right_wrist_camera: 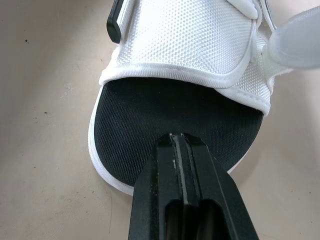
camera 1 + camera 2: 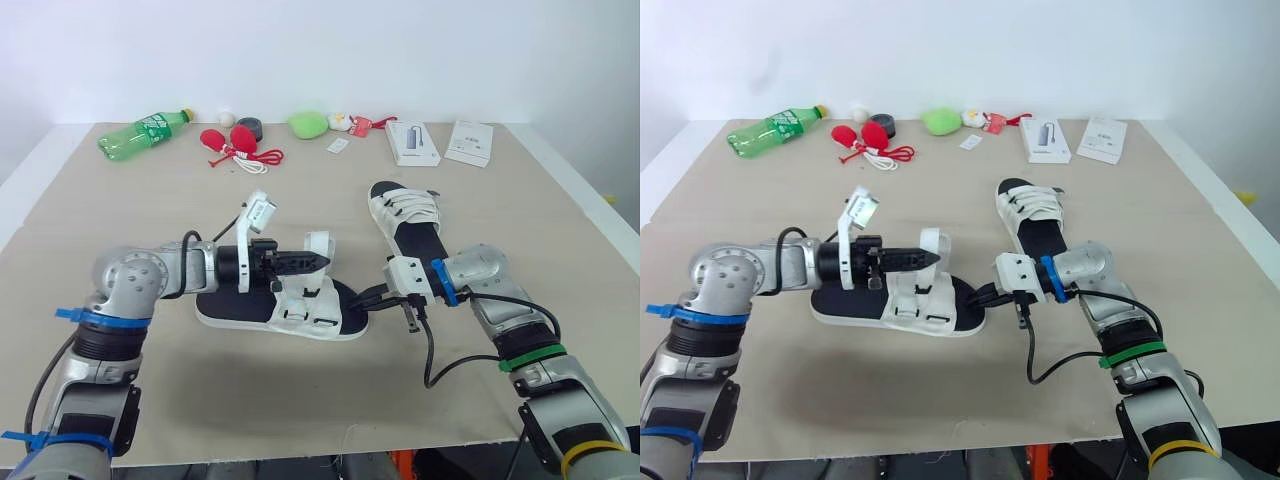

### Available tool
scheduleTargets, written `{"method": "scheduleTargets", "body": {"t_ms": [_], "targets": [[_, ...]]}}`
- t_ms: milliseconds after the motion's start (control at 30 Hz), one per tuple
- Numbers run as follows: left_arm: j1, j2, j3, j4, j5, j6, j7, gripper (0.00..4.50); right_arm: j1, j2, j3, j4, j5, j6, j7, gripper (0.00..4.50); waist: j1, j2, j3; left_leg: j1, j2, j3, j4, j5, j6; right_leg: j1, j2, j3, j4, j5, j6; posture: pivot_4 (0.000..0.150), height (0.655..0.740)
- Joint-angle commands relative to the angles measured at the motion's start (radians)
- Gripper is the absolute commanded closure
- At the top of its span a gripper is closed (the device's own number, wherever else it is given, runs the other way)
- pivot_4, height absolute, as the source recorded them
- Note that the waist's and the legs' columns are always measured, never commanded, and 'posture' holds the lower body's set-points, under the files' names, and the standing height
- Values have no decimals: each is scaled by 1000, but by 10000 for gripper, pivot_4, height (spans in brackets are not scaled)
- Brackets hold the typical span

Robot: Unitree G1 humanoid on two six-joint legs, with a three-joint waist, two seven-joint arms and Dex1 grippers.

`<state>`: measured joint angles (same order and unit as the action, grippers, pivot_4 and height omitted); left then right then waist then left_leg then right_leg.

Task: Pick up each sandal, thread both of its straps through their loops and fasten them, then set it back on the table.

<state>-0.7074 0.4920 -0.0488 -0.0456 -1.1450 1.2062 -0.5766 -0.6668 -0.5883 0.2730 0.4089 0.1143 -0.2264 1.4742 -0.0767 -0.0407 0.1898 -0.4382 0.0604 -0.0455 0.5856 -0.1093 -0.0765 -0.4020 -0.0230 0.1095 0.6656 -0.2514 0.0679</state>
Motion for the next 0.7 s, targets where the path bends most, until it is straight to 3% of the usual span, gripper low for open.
{"method": "scheduleTargets", "body": {"t_ms": [33, 200, 400, 700], "targets": [[-35, -10, -12, -13, 5, 30, -55, 44396, 28, -13, 24, 8, -30, 4, 7, 45000, 0, 0, 0, 0, 0, 0, 0, 0, 0, 0, 0, 0, 0, 0, 0, 1500, 7400], [-50, -17, -32, -25, 44, 36, -105, 44396, 33, -16, 23, 5, -32, 2, 0, 45000, 0, 0, 0, 0, 0, 0, 0, 0, 0, 0, 0, 0, 0, 0, 0, 1500, 7400], [-68, -77, 7, -22, 11, 75, -76, 44396, 39, -16, 21, -3, -32, 0, -9, 45000, 1, 0, 0, 0, 0, 0, 0, 0, 0, 0, 0, 0, 0, 0, 0, 1500, 7400], [3, -99, -11, -35, 57, 113, -43, 44396, 36, -6, 26, 0, -34, -3, -17, 45000, 0, 0, 0, 0, 0, 0, 0, 0, 0, 0, 0, 0, 0, 0, 0, 1500, 7400]]}}
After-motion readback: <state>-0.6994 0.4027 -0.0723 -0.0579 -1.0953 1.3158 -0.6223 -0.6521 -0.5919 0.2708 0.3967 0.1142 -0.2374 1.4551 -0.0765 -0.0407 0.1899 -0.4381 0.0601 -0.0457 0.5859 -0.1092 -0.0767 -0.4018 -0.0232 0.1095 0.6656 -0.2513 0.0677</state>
